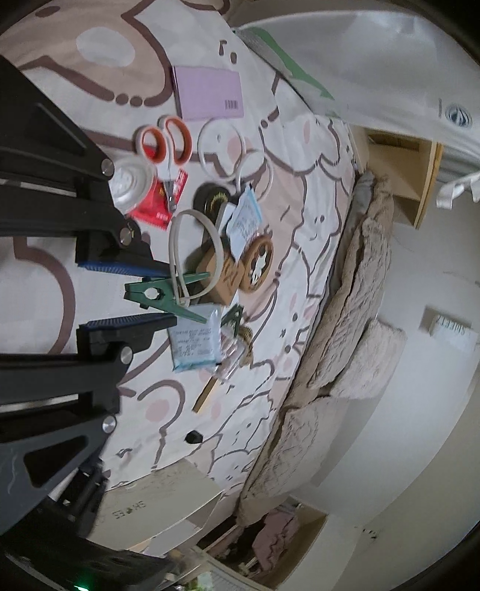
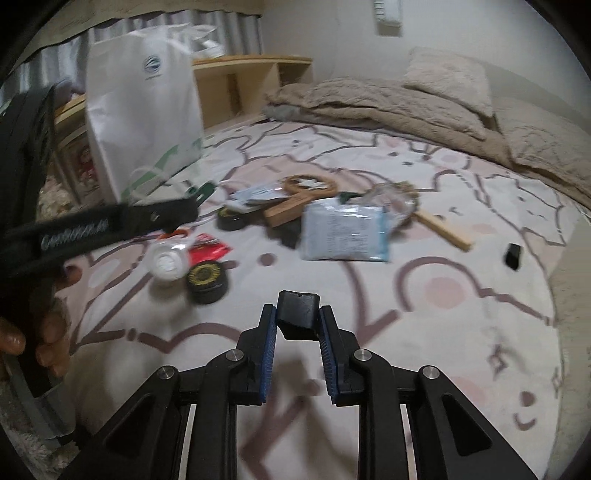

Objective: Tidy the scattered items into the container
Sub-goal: 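Close right tool on black rubber block while left tool holds green clip, then carry green clip and black block in both tools over the white box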

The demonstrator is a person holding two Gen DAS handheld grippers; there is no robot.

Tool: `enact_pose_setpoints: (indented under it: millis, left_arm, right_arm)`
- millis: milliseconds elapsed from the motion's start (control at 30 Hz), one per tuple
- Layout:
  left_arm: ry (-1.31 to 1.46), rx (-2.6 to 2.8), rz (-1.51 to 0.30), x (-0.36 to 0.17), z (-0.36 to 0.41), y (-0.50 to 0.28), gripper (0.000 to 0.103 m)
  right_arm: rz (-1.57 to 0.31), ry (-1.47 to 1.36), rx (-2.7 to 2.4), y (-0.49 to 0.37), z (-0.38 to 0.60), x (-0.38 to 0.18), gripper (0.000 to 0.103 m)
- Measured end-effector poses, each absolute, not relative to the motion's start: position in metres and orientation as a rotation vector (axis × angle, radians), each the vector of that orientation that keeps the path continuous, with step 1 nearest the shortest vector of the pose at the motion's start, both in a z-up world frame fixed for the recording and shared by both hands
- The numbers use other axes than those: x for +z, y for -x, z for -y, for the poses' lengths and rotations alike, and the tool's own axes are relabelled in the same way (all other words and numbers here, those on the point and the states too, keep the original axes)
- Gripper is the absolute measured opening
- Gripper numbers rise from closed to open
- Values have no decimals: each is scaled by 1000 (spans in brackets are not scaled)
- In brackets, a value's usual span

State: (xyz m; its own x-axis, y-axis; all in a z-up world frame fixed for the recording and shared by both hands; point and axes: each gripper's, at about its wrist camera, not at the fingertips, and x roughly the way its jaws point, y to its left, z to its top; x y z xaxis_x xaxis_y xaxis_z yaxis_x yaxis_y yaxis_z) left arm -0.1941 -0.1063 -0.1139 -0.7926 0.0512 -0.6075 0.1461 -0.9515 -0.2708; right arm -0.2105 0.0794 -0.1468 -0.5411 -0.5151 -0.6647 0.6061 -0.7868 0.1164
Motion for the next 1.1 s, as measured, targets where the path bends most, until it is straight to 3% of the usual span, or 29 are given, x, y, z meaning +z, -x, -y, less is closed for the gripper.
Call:
enact_pose_setpoints:
  millis: [533,1100]
  left_arm:
    - [-1037,-2918,-400,-126,83,207,19]
    - [-1037,-3007,-278,-123,50,204,19]
  right_arm:
    - [-300,-911,-2412,240,-134,-137,24]
    - [-158,-867,-2520,241,-189,-131,24]
